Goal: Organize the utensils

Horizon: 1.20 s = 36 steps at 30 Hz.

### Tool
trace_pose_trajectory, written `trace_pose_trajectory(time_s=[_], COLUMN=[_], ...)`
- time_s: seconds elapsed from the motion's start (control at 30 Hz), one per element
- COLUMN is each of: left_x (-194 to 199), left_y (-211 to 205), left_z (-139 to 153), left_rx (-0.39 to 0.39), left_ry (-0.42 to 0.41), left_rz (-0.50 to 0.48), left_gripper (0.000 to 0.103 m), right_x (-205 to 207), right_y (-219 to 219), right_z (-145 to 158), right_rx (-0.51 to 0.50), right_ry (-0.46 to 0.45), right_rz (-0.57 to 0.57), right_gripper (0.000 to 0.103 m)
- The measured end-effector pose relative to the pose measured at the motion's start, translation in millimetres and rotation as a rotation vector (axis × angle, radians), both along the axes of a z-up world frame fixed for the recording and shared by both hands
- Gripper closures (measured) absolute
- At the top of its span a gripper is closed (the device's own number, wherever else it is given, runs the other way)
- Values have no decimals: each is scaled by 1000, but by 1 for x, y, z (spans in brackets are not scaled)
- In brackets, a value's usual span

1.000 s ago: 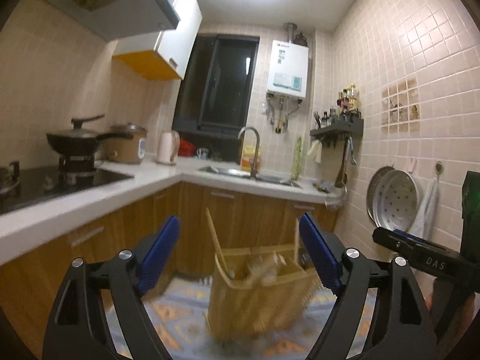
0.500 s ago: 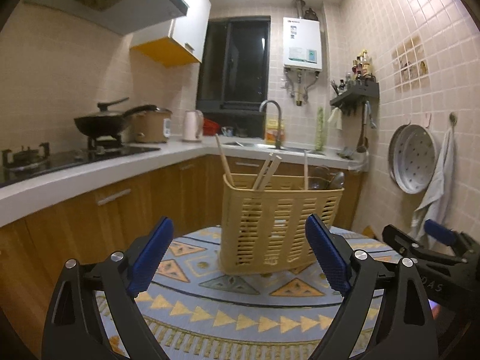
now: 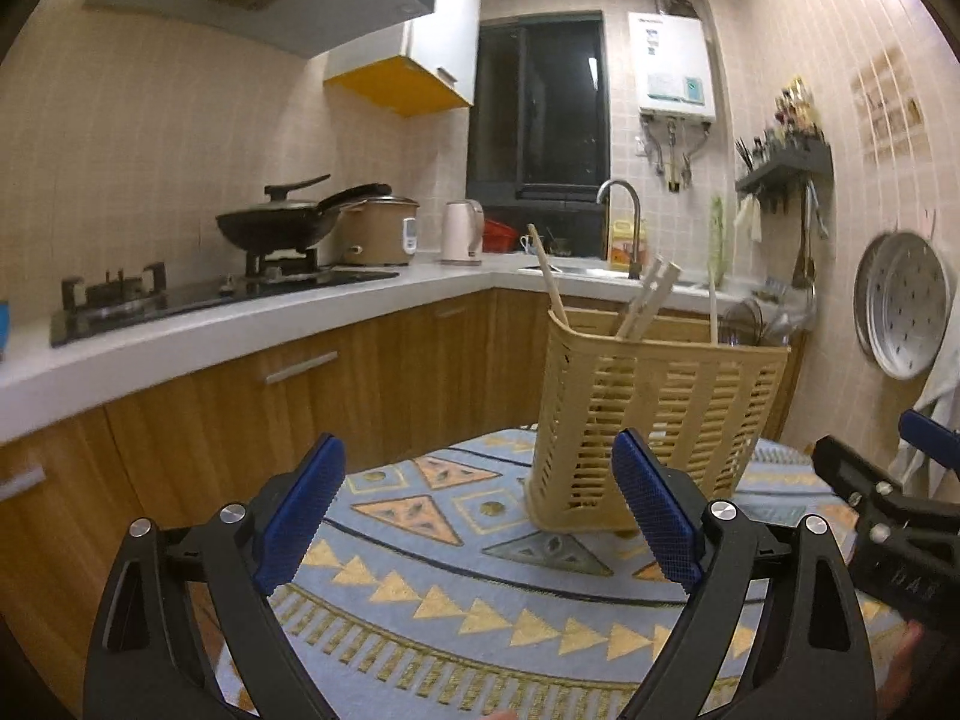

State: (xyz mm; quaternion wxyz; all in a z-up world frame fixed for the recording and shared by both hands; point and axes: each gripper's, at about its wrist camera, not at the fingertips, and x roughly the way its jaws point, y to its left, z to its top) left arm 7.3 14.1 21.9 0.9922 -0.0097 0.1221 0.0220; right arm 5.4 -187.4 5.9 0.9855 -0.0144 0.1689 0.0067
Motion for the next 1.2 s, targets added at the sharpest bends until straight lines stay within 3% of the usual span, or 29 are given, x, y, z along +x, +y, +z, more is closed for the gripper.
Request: trace_pose_trajectory(time_s=[0.1, 0.3, 0.53, 1.2], left_x=[3, 8, 10, 14], left_y=[-2, 7, 3, -1], left_z=[-2, -5, -6, -12], left_rx=[14, -22, 0, -21], left_ry=[22, 54, 60, 108], left_rz=[-1, 8, 14, -56], left_gripper=[11, 11, 11, 11], right_x=[-3, -3, 0, 8], right_y=[3, 2, -5, -14], right_z=[-4, -7, -9, -15], right_rx=[11, 13, 35, 55], right_ry=[12, 24, 47, 89], right_rz=[21, 18, 6, -21], right_gripper=[11, 11, 11, 11])
